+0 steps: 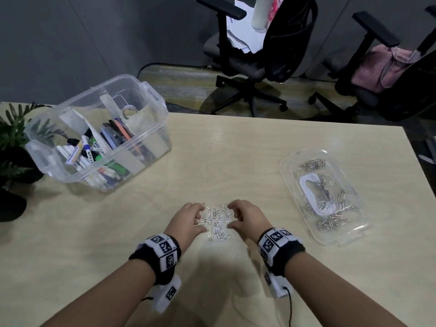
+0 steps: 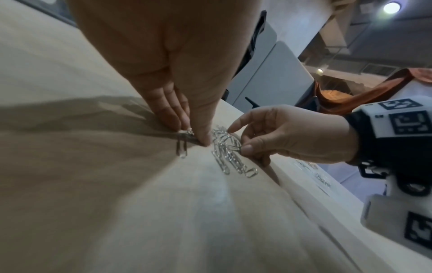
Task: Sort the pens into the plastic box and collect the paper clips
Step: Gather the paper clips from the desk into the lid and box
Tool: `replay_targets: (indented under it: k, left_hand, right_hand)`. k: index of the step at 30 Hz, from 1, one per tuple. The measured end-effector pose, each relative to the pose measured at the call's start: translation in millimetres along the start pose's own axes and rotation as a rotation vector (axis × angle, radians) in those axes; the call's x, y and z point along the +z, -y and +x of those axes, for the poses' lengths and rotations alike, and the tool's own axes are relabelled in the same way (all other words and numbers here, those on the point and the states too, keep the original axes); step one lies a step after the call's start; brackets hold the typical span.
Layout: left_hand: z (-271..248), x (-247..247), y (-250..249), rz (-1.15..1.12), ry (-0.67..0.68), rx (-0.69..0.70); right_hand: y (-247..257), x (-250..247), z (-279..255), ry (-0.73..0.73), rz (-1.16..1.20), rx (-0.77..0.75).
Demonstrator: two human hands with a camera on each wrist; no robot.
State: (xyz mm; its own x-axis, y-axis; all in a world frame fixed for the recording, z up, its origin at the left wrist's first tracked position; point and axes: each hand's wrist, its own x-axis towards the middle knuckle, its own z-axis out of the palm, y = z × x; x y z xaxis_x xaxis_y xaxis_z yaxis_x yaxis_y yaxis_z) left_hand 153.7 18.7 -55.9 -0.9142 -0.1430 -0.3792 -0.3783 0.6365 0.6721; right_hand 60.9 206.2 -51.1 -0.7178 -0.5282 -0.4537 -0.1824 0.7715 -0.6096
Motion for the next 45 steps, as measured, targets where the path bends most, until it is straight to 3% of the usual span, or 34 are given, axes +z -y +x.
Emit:
replay_targets:
  k: [4,6,10,12,19,35,39,45]
  left_hand:
    - [13,-2,-11,-0.06,-0.062,0.043]
    - [12,-7,-11,0.044,-0.097,0.052]
    - [5,-7,-10,0.393,0.054,0.072]
    - [8,0,-12,0.432,0.096,0.13]
    - [29,4,-18,0.116,0.056,0.102]
    - [42,-5,-26,0.253,0.196,0.021]
    - [38,-11,-23,0.197,0.138,0.008]
    - [27,-40,-28,0.033,-0.02,0.008]
  right_hand:
    - [6,-1,2,0.034,0.027,-0.03]
    - [5,-1,-6,0.11,-0.033,-0.088]
    - [3,16,-11,0.104,-0.189,-0.133]
    - [6,19,-5,0.05,-0.163,-0.097]
    - [16,7,17,0.009,-0.023,-0.058]
    - [18,10,25,0.093,-0.242,-0.087]
    - [17,5,24,0.107,-0.23,-0.134]
    - [25,-17,16,0.074,-0.017,-0.121]
